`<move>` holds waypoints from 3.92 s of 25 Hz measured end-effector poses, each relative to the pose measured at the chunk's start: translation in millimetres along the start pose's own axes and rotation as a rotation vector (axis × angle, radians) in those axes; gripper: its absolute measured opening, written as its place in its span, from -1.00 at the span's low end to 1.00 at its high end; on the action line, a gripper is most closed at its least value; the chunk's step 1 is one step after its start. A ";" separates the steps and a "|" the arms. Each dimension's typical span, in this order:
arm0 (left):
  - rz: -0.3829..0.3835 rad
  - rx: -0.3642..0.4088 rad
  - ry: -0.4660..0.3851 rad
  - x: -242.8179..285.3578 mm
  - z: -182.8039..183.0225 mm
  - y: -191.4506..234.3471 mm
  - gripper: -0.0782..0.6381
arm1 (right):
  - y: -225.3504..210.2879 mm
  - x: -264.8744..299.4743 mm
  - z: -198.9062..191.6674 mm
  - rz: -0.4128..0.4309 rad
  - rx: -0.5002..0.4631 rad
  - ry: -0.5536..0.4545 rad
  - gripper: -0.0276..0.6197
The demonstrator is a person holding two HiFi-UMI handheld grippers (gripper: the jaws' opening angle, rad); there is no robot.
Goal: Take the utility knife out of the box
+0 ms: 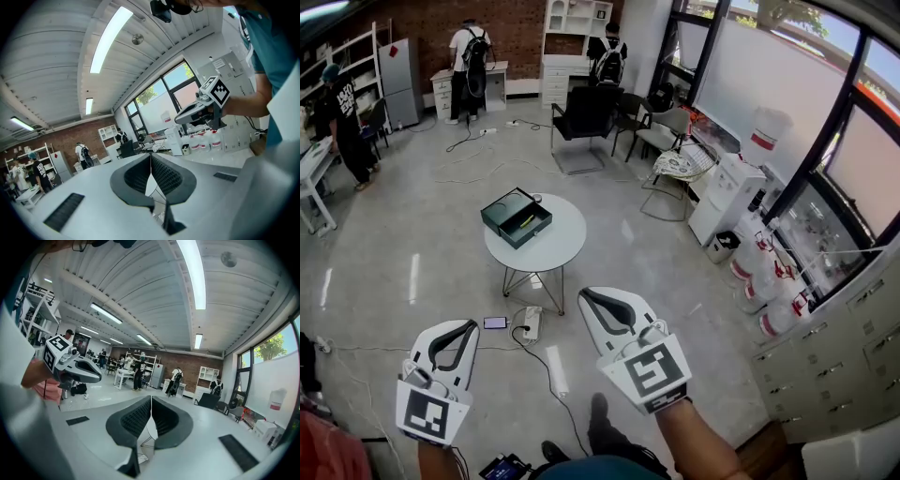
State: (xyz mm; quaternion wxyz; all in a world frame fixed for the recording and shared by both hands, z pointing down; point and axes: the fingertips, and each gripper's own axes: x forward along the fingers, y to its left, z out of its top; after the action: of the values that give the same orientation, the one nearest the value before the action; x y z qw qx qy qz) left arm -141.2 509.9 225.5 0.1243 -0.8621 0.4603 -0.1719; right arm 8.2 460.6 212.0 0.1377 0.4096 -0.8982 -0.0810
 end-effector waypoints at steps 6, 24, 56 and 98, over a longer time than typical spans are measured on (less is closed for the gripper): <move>0.071 0.000 0.045 49.2 11.6 16.5 -0.73 | -56.4 44.2 -8.7 0.078 0.023 -0.019 -0.80; 0.187 0.040 0.157 178.8 25.3 26.4 -0.73 | -181.8 128.8 -37.0 0.243 0.080 -0.066 -0.80; -0.147 0.030 0.001 399.2 -7.5 180.0 -0.73 | -319.5 252.6 -70.4 -0.135 0.167 0.079 -0.80; -0.043 -0.082 0.259 571.2 -185.1 428.4 -0.72 | -370.1 632.3 -55.2 0.263 -0.050 -0.049 -0.80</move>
State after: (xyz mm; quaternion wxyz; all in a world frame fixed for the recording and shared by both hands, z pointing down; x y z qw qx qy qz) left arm -243.4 -211.9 338.2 0.0250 -0.8467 0.4604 -0.2654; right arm -106.6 -261.5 283.3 0.1355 0.2827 -0.9449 -0.0945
